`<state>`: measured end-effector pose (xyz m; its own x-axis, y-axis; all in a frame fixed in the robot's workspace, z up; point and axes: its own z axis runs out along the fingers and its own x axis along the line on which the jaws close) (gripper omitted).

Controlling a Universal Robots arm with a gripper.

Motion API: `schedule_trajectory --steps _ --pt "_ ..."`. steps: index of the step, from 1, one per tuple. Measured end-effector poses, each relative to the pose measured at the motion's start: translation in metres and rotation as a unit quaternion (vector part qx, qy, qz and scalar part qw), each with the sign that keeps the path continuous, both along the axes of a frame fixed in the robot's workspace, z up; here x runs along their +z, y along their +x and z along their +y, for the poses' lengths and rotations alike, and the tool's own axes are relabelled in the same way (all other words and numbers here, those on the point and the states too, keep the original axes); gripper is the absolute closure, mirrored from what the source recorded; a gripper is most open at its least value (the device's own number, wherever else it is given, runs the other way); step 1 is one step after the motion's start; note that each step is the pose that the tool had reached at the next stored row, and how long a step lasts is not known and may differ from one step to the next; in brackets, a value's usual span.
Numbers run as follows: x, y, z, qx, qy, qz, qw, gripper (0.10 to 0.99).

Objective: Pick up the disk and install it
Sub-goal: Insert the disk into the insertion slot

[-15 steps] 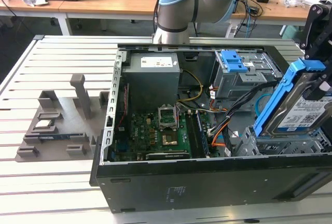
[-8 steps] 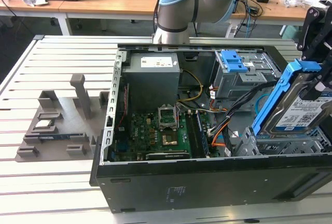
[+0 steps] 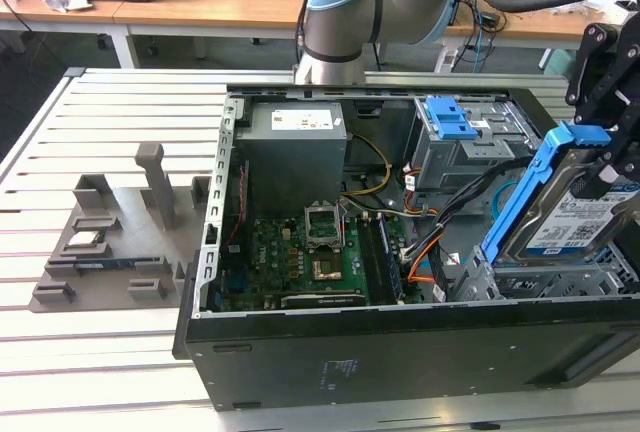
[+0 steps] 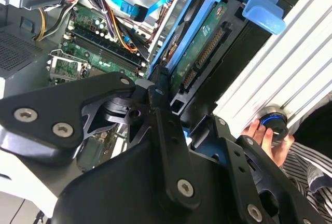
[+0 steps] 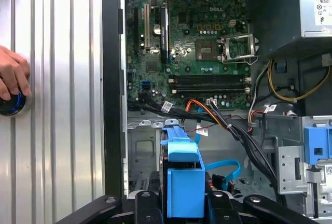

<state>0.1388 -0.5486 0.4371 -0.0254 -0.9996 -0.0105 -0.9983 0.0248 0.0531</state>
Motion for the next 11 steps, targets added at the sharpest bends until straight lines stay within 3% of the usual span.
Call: schedule_trajectory --steps 5,11 --pt "-0.0072 0.0 0.0 0.0 0.0 0.0 1.0 0.722" --pt "-0.0105 0.0 0.0 0.0 0.0 0.0 1.0 0.722"
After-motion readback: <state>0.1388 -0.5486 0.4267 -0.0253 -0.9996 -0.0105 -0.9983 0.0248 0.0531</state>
